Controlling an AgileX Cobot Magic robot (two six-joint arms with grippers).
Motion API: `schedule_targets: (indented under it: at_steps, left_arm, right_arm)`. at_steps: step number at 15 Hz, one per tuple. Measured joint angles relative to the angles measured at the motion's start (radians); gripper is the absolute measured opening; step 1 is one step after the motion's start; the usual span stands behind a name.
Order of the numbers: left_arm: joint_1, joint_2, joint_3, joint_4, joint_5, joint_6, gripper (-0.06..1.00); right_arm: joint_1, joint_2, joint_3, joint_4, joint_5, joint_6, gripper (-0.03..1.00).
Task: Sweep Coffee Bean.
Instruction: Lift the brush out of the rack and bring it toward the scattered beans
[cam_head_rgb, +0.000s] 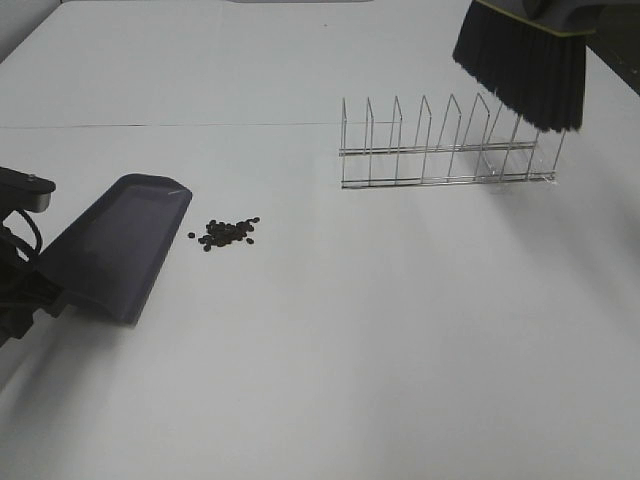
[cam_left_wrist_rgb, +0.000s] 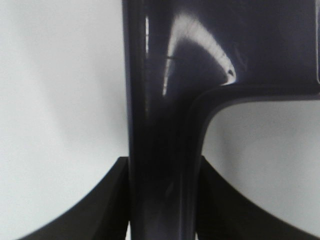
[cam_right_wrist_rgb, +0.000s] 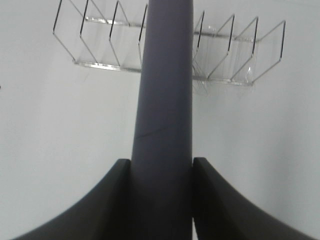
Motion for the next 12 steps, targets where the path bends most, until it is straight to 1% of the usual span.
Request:
schedule_targets:
  at_steps: [1, 3, 5, 6, 7, 8, 9, 10, 12]
  left_arm:
    - [0.000, 0.000, 0.000, 0.004, 0.000, 0.000, 0.33]
    - [0.000, 0.000, 0.000, 0.015, -0.003, 0.000, 0.33]
    - [0.000, 0.000, 0.000, 0.027, -0.003, -0.008, 0.33]
    - [0.000, 0.000, 0.000, 0.035, -0.003, -0.014, 0.33]
    - [0.000, 0.000, -0.008, 0.086, -0.003, -0.053, 0.33]
    - [0.000, 0.000, -0.022, 0.103, 0.003, -0.061, 0.33]
    - [0.000, 0.004, -0.039, 0.116, 0.014, -0.064, 0.33]
    - [0.000, 0.009, -0.049, 0.118, 0.022, -0.064, 0.33]
    - [0.000, 0.045, -0.065, 0.121, 0.042, -0.065, 0.33]
  right_arm:
    - [0.000, -0.041, 0.074, 0.007, -0.021, 0.008, 0.36]
    - [0.000, -0.119, 0.231, 0.029, -0.131, 0.035, 0.36]
    - [0.007, -0.150, 0.398, 0.053, -0.252, 0.038, 0.36]
    - [0.015, -0.150, 0.437, 0.053, -0.282, 0.039, 0.36]
    - [0.070, -0.150, 0.563, 0.048, -0.408, 0.073, 0.36]
    - [0.111, -0.147, 0.599, 0.029, -0.477, 0.097, 0.36]
    - [0.158, -0.132, 0.604, -0.002, -0.522, 0.129, 0.36]
    - [0.181, -0.119, 0.601, -0.023, -0.537, 0.146, 0.36]
    - [0.256, -0.042, 0.560, -0.114, -0.542, 0.215, 0.36]
